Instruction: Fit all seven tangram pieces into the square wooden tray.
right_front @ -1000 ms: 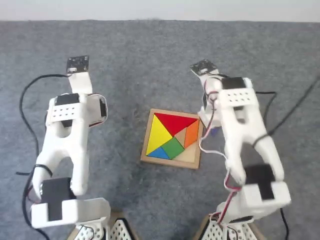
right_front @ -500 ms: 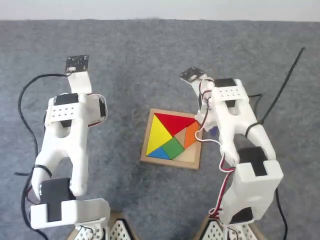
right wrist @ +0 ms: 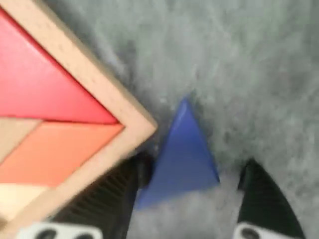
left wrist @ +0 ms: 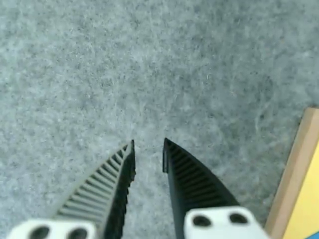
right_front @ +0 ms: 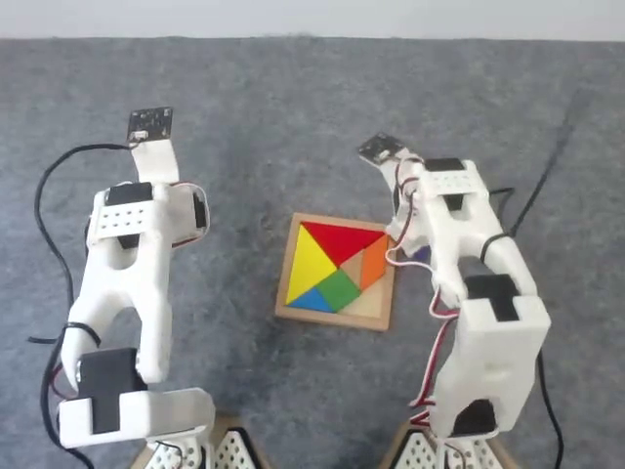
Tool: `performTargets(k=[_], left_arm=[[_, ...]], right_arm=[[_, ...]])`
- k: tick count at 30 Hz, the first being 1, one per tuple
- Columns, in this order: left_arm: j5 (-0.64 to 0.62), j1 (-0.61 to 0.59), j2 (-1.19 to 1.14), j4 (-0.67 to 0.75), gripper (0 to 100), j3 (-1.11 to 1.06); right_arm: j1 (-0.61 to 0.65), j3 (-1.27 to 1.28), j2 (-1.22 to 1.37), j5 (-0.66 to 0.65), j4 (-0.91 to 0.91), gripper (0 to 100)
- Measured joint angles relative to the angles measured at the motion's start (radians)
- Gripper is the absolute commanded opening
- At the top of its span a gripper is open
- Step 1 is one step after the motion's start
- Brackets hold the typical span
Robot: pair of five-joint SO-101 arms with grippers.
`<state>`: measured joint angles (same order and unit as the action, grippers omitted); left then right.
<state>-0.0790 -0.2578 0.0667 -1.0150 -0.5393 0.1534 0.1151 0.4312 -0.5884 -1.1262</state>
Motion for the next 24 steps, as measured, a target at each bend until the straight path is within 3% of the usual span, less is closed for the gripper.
performTargets(k=[8,18,24], left_arm=[[0.0,0.0,0.0,0.0,9,0.0],[0.0,0.0,0.0,0.0,9,0.0],[0.0,0.0,0.0,0.0,9,0.0]], right_arm=[[-0.014,-0.012,0.003,0.041,-0.011,17.7],[-0.034,-0.025,0.003,0.049,-0.011,17.3],[-0.055,-0.025,-0.017,0.18,-0.071,15.4]])
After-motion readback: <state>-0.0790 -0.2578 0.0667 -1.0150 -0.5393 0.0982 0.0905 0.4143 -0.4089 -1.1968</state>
